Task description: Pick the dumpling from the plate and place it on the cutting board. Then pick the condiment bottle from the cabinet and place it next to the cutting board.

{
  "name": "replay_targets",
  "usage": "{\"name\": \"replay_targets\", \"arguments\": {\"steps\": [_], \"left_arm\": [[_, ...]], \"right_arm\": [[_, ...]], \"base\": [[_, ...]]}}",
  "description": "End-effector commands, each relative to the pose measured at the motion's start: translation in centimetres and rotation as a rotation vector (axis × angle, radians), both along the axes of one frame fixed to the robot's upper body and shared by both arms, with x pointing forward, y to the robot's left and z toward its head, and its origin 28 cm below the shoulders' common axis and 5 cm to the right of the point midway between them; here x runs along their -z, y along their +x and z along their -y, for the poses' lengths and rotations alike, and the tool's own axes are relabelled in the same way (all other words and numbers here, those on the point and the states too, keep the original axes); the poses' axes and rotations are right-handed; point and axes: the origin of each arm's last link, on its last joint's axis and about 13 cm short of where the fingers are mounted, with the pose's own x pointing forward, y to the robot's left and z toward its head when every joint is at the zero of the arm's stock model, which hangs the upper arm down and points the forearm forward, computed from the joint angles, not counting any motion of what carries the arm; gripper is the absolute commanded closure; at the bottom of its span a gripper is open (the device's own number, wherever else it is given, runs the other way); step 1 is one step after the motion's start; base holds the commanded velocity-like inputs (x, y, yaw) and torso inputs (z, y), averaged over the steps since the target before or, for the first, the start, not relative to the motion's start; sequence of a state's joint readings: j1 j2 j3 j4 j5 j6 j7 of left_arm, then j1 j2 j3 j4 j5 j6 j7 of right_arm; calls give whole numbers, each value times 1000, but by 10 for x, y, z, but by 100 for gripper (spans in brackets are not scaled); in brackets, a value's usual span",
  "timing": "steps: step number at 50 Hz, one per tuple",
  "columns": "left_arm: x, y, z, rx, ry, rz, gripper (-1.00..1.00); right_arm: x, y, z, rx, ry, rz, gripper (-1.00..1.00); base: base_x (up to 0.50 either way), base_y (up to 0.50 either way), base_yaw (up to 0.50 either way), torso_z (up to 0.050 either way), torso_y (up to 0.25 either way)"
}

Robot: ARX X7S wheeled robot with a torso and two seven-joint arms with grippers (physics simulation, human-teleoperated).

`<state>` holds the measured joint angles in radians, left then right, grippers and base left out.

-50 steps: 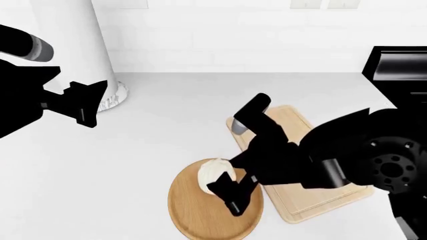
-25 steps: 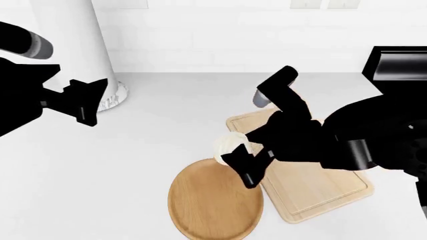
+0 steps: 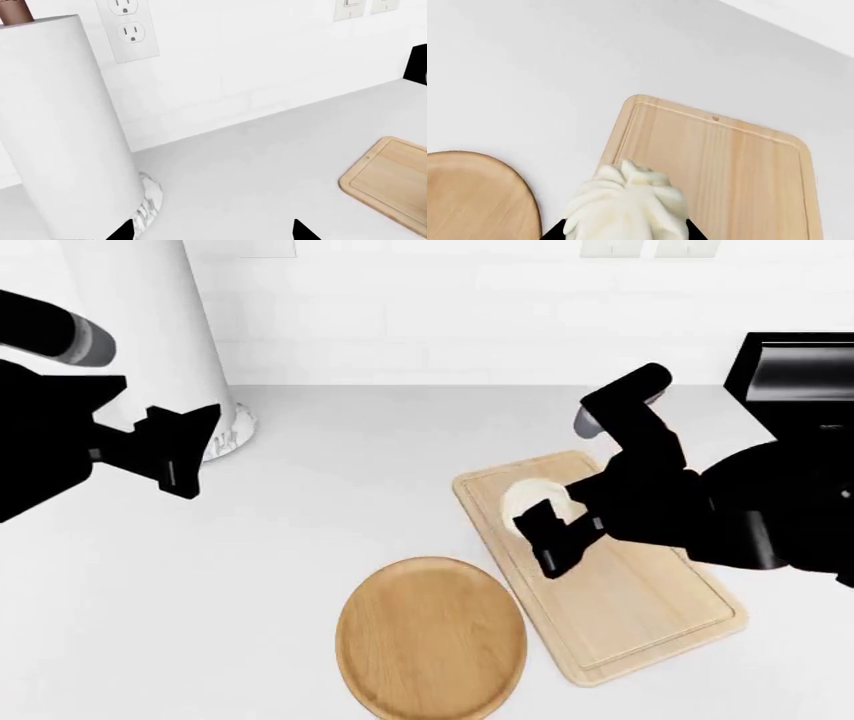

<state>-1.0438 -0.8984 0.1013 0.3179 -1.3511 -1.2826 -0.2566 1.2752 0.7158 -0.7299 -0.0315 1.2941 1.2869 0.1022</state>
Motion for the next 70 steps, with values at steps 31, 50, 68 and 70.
{"name": "replay_targets", "arguments": {"steps": [31, 50, 68, 70], "left_arm": [[2, 0, 2, 6, -5, -5, -100], [0, -4, 3, 6, -12, 11, -100], [-5, -12, 5, 8, -9, 37, -100], [-6, -14, 5, 10, -6, 41, -100]], "right_arm": [[10, 3, 12, 81, -112, 14, -100], [-38, -12, 11, 80, -85, 221, -100], [-107, -50, 1, 105, -54, 649, -100], [-114, -51, -2, 123, -43, 712, -100]], "base": [[0, 0, 0, 0, 0], [0, 0, 0, 0, 0], [0, 0, 0, 0, 0], [0, 0, 0, 0, 0]]}}
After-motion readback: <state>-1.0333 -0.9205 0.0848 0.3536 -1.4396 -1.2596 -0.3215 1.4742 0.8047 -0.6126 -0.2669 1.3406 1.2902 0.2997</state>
